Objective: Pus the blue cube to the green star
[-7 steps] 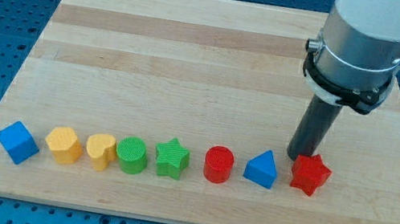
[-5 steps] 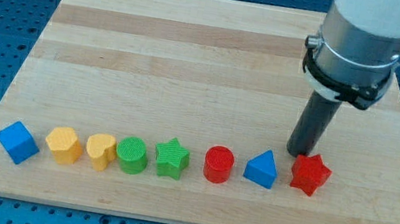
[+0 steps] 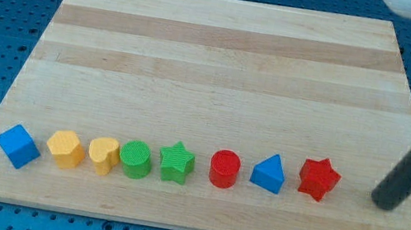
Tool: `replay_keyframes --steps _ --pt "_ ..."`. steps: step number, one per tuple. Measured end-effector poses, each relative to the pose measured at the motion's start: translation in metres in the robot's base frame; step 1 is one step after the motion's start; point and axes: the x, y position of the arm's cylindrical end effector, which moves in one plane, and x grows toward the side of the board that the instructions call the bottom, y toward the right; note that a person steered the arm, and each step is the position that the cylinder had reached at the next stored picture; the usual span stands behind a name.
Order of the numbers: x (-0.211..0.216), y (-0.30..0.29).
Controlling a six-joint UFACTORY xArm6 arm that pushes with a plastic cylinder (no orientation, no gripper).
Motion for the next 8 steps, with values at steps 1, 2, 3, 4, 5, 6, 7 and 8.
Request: replay_keyframes --steps 1,2,3,4,5,6,7,8 --pt "0.023 -0.028" --pt "0.004 -0.066" --pt "-0.036 -0.081" --pt "-0.068 -0.116" --pt "-0.096 -0.158" --pt "-0.124 -0.179" --pt "-0.151 -0.18" --pt "-0.152 -0.153"
